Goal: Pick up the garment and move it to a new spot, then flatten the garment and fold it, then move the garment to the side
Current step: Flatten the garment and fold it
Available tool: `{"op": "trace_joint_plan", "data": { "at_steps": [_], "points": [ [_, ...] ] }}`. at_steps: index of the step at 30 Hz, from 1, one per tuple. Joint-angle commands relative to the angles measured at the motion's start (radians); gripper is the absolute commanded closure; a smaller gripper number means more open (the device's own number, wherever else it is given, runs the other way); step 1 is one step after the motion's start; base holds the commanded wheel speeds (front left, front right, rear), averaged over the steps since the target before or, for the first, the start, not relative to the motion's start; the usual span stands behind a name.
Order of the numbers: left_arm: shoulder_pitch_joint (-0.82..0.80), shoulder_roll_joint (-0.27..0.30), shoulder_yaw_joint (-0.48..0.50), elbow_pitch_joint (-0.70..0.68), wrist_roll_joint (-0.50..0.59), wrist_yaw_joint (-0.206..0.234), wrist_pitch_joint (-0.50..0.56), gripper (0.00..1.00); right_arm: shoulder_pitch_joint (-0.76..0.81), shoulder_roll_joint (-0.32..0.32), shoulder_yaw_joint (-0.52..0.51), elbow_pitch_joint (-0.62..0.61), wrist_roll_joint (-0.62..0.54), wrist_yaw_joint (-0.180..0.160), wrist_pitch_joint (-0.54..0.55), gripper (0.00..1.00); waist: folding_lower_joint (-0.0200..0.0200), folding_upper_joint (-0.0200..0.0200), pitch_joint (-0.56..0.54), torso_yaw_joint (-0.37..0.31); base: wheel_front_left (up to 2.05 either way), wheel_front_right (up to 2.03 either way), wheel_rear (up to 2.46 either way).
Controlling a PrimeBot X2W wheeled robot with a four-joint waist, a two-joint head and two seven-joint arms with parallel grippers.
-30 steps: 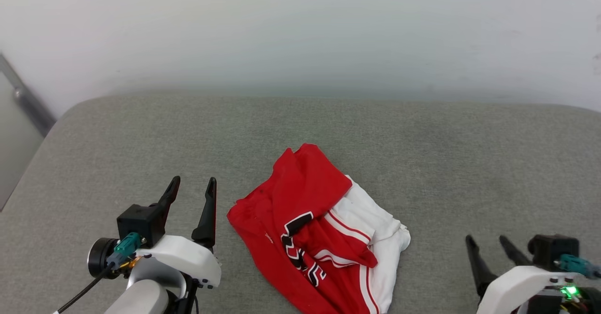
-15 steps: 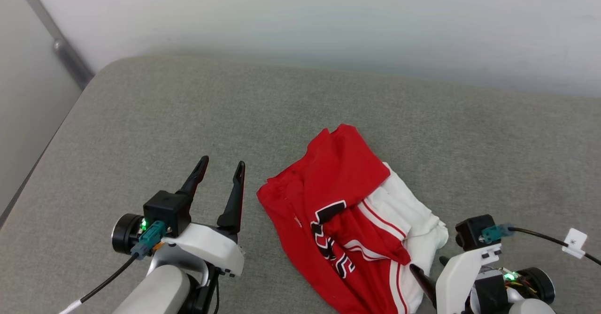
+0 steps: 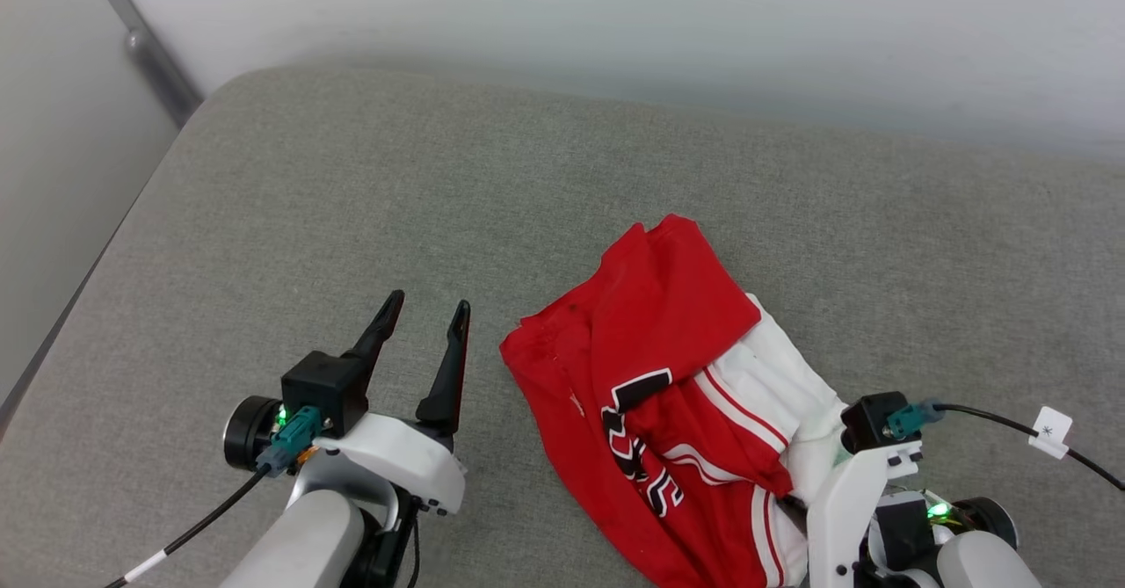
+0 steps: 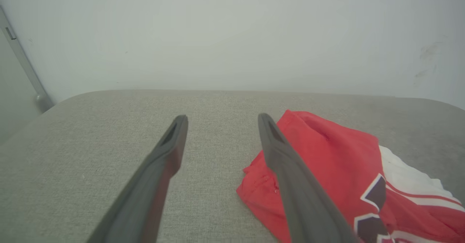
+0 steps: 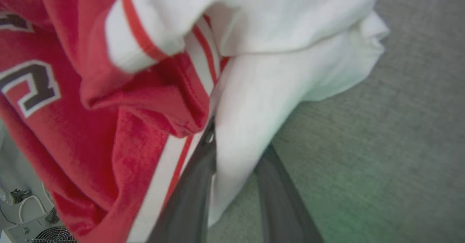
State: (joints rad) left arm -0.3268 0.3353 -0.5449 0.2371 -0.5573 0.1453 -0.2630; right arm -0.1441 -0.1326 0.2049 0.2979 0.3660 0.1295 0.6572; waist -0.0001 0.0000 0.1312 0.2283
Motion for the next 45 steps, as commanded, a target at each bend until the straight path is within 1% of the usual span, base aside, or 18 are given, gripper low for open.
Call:
{"op": "trace_joint_plan", "data": {
  "at_steps": [1,7,10,14,15,16,17,18,19,23,24,25,27,30,34,38,41,45],
  "points": [
    [0.020,0.001,0.006,0.007,0.003,-0.001,-0.002,0.00,0.032,0.007,0.028,0.034,0.003,0.002,0.004,1.00,0.0001,0.0000,-0.018,-0.018,0.00,0.00,0.00],
    [0.046,0.014,0.021,0.012,-0.005,-0.004,-0.002,0.00,-0.034,-0.058,-0.031,-0.091,-0.053,0.001,-0.076,1.00,0.0001,0.0000,-0.054,-0.083,0.00,0.00,0.00],
    [0.055,0.024,0.023,0.012,-0.008,-0.001,0.002,0.00,-0.037,-0.089,-0.100,-0.141,-0.093,0.001,-0.089,1.00,0.0001,0.0000,-0.061,-0.117,0.00,0.00,0.00],
    [0.054,0.026,0.022,0.003,-0.010,0.003,0.010,0.00,0.005,-0.105,-0.238,-0.168,-0.134,0.001,-0.085,1.00,0.0001,0.0000,-0.062,-0.148,0.00,0.00,0.00],
    [0.054,0.026,0.022,0.003,-0.010,0.003,0.010,0.00,0.005,-0.105,-0.238,-0.168,-0.134,0.001,-0.085,1.00,0.0001,0.0000,-0.062,-0.148,0.00,0.00,0.00],
    [0.054,0.027,0.022,0.000,-0.012,0.004,0.010,0.00,0.018,-0.100,-0.272,-0.163,-0.136,0.001,-0.087,1.00,0.0001,0.0000,-0.061,-0.154,0.00,0.00,0.00],
    [0.056,0.031,0.020,-0.002,-0.013,0.004,0.013,0.00,0.056,-0.074,-0.348,-0.145,-0.146,0.001,-0.082,1.00,0.0001,0.0000,-0.060,-0.162,0.00,0.00,0.00],
    [0.056,0.031,0.020,-0.002,-0.013,0.004,0.013,0.00,0.056,-0.074,-0.348,-0.145,-0.146,0.001,-0.082,1.00,0.0001,0.0000,-0.060,-0.162,0.00,0.00,0.00],
    [0.057,0.031,0.020,-0.003,-0.015,0.004,0.016,0.00,0.079,-0.061,-0.383,-0.136,-0.156,0.001,-0.077,1.00,0.0001,0.0000,-0.060,-0.164,0.00,0.00,0.00],
    [0.062,0.035,0.018,-0.009,-0.018,0.009,0.022,0.00,0.147,0.012,-0.486,-0.050,-0.170,0.001,-0.097,1.00,0.0001,0.0000,-0.055,-0.171,0.00,0.00,0.00],
    [0.062,0.036,0.019,-0.010,-0.019,0.010,0.023,0.00,0.153,0.026,-0.495,-0.026,-0.166,0.001,-0.107,0.61,0.0001,0.0000,-0.053,-0.173,0.00,0.00,0.00],
    [0.063,0.037,0.020,-0.012,-0.021,0.012,0.024,0.00,0.161,0.036,-0.494,0.000,-0.168,0.001,-0.118,0.00,0.0001,0.0000,-0.052,-0.175,0.00,0.00,0.00],
    [0.067,0.038,0.022,-0.013,-0.025,0.014,0.027,0.00,0.159,0.053,-0.494,0.032,-0.160,0.001,-0.159,0.00,0.0001,0.0000,-0.052,-0.178,0.00,0.00,0.00],
    [0.073,0.044,0.025,-0.013,-0.028,0.019,0.026,0.00,0.141,0.059,-0.503,0.032,-0.163,0.001,-0.256,0.00,0.0001,0.0000,-0.056,-0.183,0.00,0.00,0.00],
    [0.084,0.053,0.031,-0.012,-0.034,0.026,0.029,0.00,0.119,0.058,-0.536,-0.015,-0.197,0.001,-0.401,0.00,0.0001,0.0000,-0.076,-0.187,0.00,0.00,0.00],
    [0.102,0.062,0.035,-0.014,-0.038,0.036,0.033,0.00,0.118,0.066,-0.558,-0.074,-0.239,0.001,-0.514,0.00,0.0001,0.0000,-0.102,-0.189,0.00,0.00,0.00],
    [0.116,0.073,0.039,-0.014,-0.043,0.042,0.037,0.00,0.129,0.071,-0.537,-0.125,-0.265,0.001,-0.578,0.00,0.0001,0.0000,-0.124,-0.192,0.00,0.00,0.00],
    [0.123,0.086,0.041,-0.020,-0.047,0.049,0.051,0.00,0.152,0.078,-0.485,-0.190,-0.275,0.001,-0.622,0.00,0.0001,0.0000,-0.140,-0.198,0.00,0.00,0.00]
  ]
}}
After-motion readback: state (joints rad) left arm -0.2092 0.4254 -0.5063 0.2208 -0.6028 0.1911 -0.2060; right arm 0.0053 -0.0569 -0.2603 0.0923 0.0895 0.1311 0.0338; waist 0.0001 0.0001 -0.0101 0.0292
